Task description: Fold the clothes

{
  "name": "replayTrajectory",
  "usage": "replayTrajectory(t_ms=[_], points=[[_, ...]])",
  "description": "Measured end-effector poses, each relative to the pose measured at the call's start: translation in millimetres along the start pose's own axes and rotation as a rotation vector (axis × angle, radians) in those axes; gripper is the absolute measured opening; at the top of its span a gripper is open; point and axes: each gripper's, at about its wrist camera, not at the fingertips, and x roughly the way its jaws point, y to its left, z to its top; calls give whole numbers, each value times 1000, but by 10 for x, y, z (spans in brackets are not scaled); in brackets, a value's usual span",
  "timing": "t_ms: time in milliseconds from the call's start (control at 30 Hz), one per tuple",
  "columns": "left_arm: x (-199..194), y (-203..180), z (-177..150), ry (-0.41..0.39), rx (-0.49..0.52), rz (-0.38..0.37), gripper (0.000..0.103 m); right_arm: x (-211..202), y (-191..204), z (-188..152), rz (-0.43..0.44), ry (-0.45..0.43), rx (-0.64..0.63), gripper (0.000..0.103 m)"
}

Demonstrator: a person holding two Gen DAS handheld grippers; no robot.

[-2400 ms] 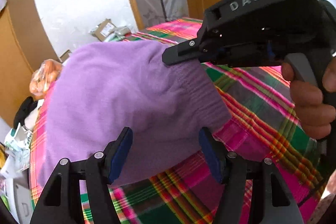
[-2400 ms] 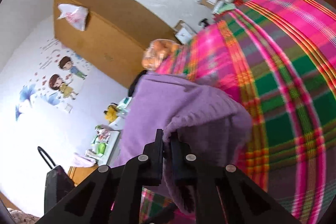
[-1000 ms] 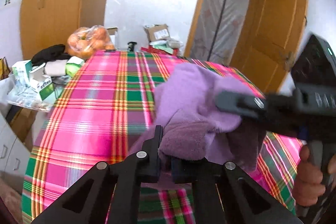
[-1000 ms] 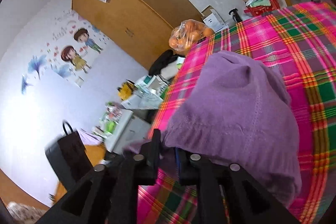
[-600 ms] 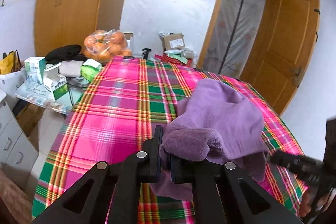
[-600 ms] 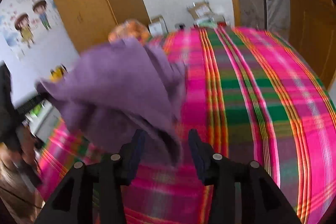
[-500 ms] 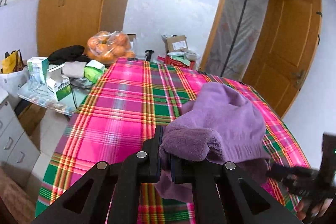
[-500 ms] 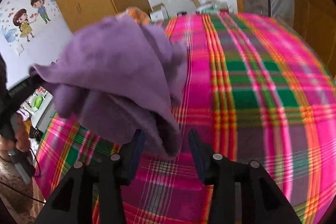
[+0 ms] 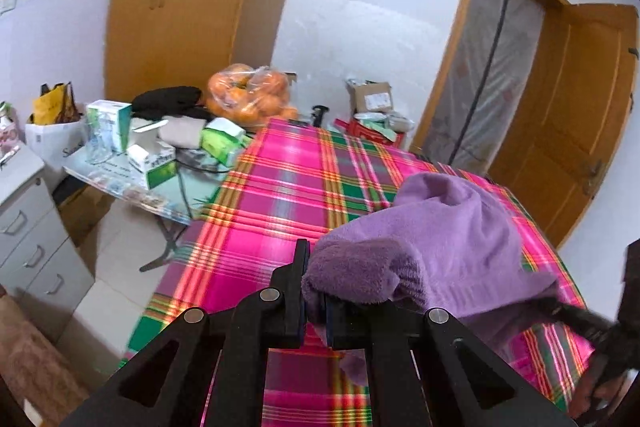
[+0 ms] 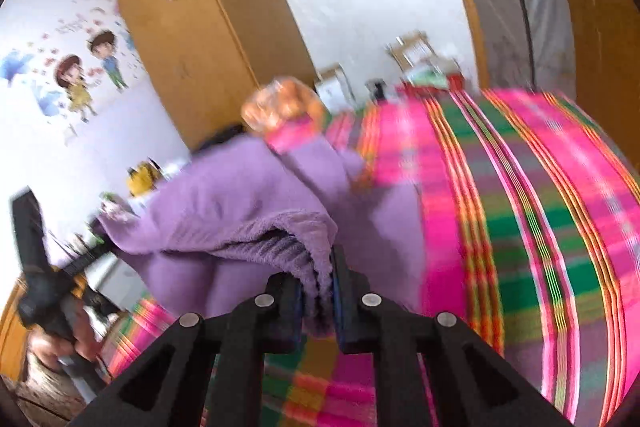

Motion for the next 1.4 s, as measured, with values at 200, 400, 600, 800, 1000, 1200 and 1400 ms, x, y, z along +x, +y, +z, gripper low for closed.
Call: replayTrajectory(t_ms=[200, 400, 600, 800, 1000, 1200, 1400], points=[[-59, 188, -13, -4, -30, 51, 6, 138, 351, 277, 158, -37, -4, 12], [-51, 279, -68, 36, -38, 53, 6, 556, 652, 401, 303, 30, -9, 12], [-67, 319, -100, 53, -41, 69, 6, 992, 713, 332, 361, 163, 28, 13], [-123, 412, -132, 77, -83, 79, 8, 1251, 779, 262, 337, 283, -5, 17], [-160, 207, -144, 76, -40, 13, 15, 953, 574, 363, 284, 223, -17, 23], [-7, -136, -203, 133, 31, -87, 25, 766, 245, 429, 257, 178, 65, 25], [164, -470, -294, 198, 111, -154, 30, 840, 233, 427, 311, 177, 109, 26]])
